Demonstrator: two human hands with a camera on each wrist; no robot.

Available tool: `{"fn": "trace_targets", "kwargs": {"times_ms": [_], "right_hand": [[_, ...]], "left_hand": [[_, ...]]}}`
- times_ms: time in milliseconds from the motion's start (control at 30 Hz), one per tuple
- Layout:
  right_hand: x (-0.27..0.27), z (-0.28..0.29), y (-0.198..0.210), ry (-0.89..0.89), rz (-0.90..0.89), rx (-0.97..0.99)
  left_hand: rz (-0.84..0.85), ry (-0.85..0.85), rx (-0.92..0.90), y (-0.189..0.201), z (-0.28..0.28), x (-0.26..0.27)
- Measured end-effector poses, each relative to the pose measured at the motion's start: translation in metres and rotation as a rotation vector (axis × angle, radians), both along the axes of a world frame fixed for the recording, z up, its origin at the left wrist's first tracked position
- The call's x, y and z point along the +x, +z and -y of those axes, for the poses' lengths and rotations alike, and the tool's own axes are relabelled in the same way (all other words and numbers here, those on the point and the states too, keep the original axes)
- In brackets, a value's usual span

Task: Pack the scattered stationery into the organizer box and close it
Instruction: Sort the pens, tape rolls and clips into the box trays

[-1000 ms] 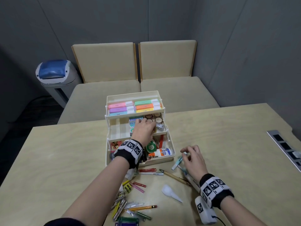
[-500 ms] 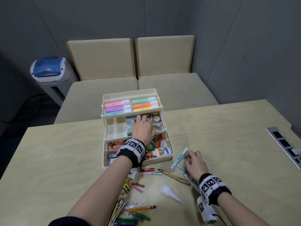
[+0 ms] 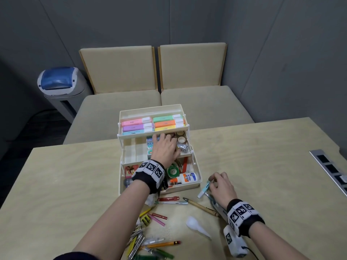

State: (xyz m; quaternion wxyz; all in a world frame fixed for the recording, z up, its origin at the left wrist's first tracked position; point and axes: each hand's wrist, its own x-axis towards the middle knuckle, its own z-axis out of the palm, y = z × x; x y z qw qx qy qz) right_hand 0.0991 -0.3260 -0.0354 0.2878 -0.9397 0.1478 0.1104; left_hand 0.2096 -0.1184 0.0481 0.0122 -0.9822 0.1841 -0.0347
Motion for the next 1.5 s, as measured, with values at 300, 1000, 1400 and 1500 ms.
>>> {"fn": "trace_targets", "kwargs": {"times_ms": [300,1000,1400,1500], "right_hand": [[0.000,0.006,0.004,0.005,0.039,0.004],[-0.003,0.016,0.005,-0.029,0.003,0.025],[-0.005,0.015,0.006,-0.027,0.017,0.047],[-0.005,0.015,0.004,-0.020,0.014,0.042]], "left_hand": [[-0.022,-0.067,0.070,0.004,-0.003,0.006],[-0.027,-0.234,-0.052,-0.005,-0.032,0.002],[-0.038,-0.225,-0.083,-0.004,-0.032,-0.001],[-0.021,-0.281,0.053,0.003,-0.028,-0.003]]}}
